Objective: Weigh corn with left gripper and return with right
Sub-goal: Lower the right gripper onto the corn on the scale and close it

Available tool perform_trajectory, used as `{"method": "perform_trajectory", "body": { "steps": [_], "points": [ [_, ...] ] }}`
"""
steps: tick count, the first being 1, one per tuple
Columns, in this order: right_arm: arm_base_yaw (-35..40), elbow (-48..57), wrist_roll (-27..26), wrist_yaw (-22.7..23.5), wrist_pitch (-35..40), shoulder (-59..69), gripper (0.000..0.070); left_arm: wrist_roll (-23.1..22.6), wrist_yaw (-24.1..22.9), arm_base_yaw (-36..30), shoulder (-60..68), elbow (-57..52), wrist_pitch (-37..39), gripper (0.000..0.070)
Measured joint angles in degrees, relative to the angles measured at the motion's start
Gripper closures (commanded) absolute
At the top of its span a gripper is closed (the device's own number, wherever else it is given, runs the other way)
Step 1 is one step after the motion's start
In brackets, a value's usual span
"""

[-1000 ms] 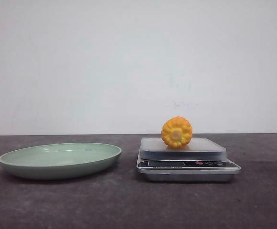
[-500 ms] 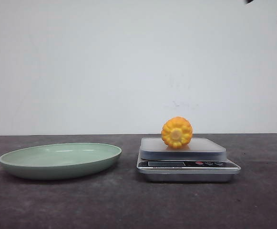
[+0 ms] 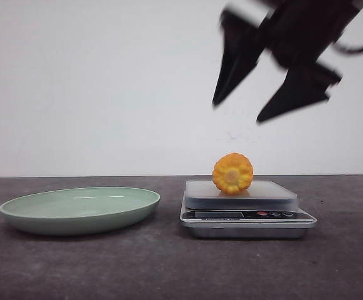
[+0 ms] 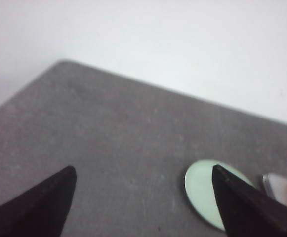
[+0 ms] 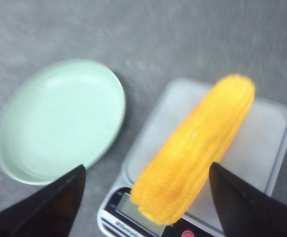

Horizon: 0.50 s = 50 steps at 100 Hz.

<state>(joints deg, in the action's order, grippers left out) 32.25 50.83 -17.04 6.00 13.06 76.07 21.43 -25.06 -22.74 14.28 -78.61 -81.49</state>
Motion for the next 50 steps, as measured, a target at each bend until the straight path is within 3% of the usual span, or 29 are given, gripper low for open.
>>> {"method": "perform_trajectory", "body": {
  "steps": [16, 50],
  "points": [
    [0.4, 3.7, -0.4, -4.2, 0.1, 6.9, 0.0197, 0.2, 1.1, 0.0, 0.0, 5.5, 0.0, 0.019],
    [0.2, 10.2, -2.5, -5.8, 2.2, 15.4, 0.022, 0.1, 1.3, 0.0, 0.0, 11.0, 0.0, 0.019]
  ]
}}
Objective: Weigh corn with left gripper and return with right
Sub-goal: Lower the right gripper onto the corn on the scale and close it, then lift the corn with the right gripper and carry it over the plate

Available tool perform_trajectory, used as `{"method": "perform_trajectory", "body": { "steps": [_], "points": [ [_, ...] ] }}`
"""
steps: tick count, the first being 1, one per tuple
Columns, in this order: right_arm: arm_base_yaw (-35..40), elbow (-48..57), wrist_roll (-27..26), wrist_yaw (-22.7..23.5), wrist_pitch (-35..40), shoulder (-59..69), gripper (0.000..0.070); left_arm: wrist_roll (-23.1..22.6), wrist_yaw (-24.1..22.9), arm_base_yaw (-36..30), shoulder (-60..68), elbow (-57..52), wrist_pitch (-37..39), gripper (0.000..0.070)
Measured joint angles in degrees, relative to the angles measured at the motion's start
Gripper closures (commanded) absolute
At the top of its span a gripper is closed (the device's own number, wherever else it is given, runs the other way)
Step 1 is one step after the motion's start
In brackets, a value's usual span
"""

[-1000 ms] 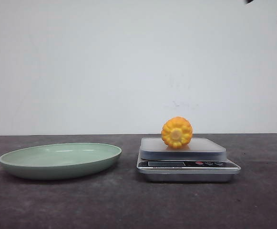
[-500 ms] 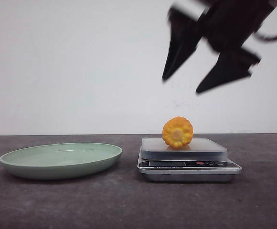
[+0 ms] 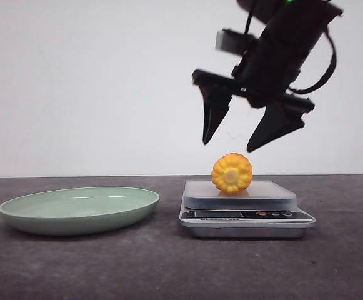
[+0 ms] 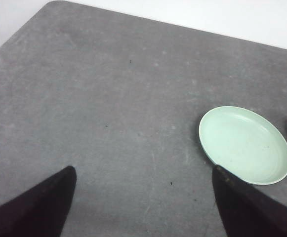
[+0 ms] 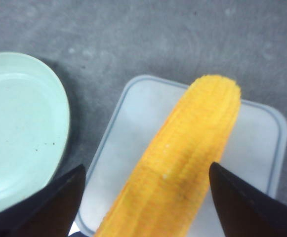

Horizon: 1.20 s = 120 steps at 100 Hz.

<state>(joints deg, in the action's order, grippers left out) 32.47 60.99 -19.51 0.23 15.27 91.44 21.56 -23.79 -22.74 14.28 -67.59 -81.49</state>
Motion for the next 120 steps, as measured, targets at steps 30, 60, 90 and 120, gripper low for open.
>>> {"method": "perform_trajectory", "body": {
  "steps": [30, 60, 90, 120],
  "points": [
    [-0.1, 0.0, -1.9, -0.3, 3.5, 4.2, 0.0407, -1.0, 0.0, 0.0, -0.1, 0.0, 0.0, 0.019],
    [0.9, 0.0, -2.0, -4.2, 3.7, 3.9, 0.07, -1.1, 0.0, 0.0, -0.1, 0.0, 0.0, 0.019],
    [5.1, 3.5, -0.4, -3.4, 4.5, -2.8, 0.07, -1.2, 0.0, 0.0, -0.1, 0.0, 0.0, 0.019],
    [13.5, 17.6, 1.6, -1.6, 10.5, -4.6, 0.07, -1.2, 0.0, 0.0, -0.1, 0.0, 0.0, 0.019]
  ]
}}
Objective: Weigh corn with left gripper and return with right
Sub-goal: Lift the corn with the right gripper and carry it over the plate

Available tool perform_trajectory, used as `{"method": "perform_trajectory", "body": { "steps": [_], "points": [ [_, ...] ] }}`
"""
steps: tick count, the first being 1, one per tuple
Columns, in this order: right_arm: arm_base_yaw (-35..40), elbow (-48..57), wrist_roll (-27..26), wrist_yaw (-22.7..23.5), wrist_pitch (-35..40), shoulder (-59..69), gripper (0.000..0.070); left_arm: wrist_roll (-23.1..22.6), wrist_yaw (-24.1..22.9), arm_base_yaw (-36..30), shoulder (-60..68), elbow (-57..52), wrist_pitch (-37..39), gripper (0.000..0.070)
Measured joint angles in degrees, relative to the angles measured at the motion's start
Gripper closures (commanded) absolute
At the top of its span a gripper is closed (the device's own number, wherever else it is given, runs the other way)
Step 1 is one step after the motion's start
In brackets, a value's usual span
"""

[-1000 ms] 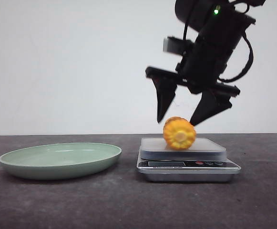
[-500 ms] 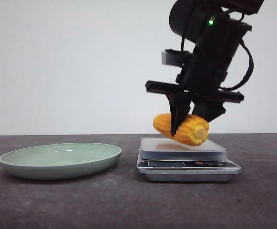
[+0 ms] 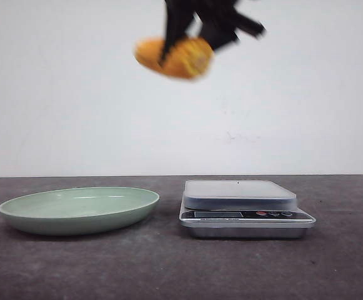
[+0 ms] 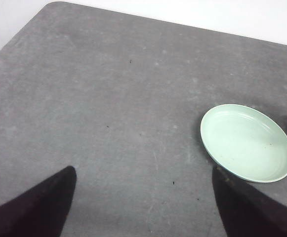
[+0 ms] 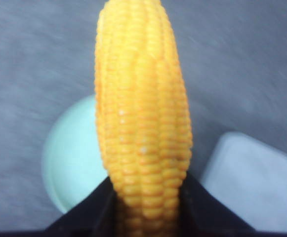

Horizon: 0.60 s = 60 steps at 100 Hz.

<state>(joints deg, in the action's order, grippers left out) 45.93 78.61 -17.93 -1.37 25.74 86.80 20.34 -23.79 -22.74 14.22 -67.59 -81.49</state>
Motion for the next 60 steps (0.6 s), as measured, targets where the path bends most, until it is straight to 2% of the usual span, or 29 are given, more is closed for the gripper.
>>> {"method": "perform_trajectory", "body": {
  "steps": [18, 36, 60],
  "points": [
    [2.7, 10.3, 0.1, 0.1, -1.1, 4.2, 0.07, 0.0, 0.0, 0.0, 0.0, 0.0, 0.0, 0.019],
    [2.8, 19.1, -0.5, 0.0, 2.6, 13.2, 0.07, 0.0, 0.0, 0.0, 0.0, 0.0, 0.0, 0.019],
    [2.8, 21.8, -3.0, -0.1, 5.1, 24.1, 0.07, 0.0, 0.0, 0.0, 0.0, 0.0, 0.0, 0.019]
  ]
}}
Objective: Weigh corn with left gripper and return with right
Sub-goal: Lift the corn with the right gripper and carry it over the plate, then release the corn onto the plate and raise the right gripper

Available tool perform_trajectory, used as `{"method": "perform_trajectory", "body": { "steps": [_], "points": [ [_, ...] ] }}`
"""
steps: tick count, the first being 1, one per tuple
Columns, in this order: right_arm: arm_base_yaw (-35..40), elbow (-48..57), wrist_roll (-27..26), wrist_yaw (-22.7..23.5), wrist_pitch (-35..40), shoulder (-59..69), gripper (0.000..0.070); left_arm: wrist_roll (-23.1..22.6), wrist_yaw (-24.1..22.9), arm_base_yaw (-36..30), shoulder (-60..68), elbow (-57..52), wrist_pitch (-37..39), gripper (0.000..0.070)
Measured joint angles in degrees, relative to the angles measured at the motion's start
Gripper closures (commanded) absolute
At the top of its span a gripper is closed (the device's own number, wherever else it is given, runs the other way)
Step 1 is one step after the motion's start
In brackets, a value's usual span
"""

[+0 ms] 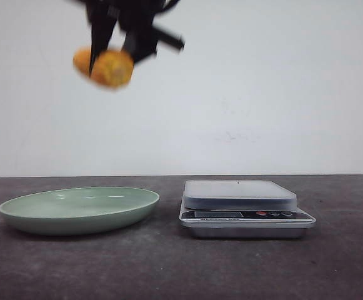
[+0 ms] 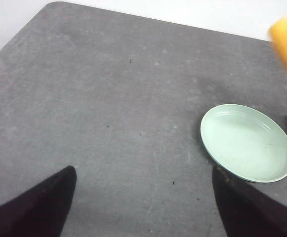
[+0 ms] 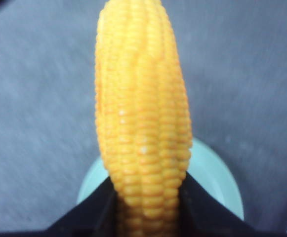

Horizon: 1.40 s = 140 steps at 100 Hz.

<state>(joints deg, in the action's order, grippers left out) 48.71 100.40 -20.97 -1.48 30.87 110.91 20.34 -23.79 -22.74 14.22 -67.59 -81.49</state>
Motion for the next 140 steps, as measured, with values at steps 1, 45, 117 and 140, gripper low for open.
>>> {"method": "perform_trajectory", "body": {
  "steps": [1, 45, 117, 140],
  "points": [
    [0.0, 0.0, -0.1, 0.0, 0.2, 0.4, 0.07, 0.0, 0.0, 0.0, 0.0, 0.0, 0.0, 0.019],
    [0.5, 0.0, -3.3, 2.9, 2.8, 11.3, 0.0622, 0.0, 0.0, 0.0, 0.0, 0.0, 0.0, 0.0189],
    [-8.6, 0.1, 1.9, 1.9, 13.2, 5.8, 0.0209, 0.0, 0.0, 0.0, 0.0, 0.0, 0.0, 0.019],
    [-19.2, 0.1, 6.8, 2.1, 18.7, -7.1, 0.021, 0.0, 0.0, 0.0, 0.0, 0.0, 0.0, 0.019]
  ]
}}
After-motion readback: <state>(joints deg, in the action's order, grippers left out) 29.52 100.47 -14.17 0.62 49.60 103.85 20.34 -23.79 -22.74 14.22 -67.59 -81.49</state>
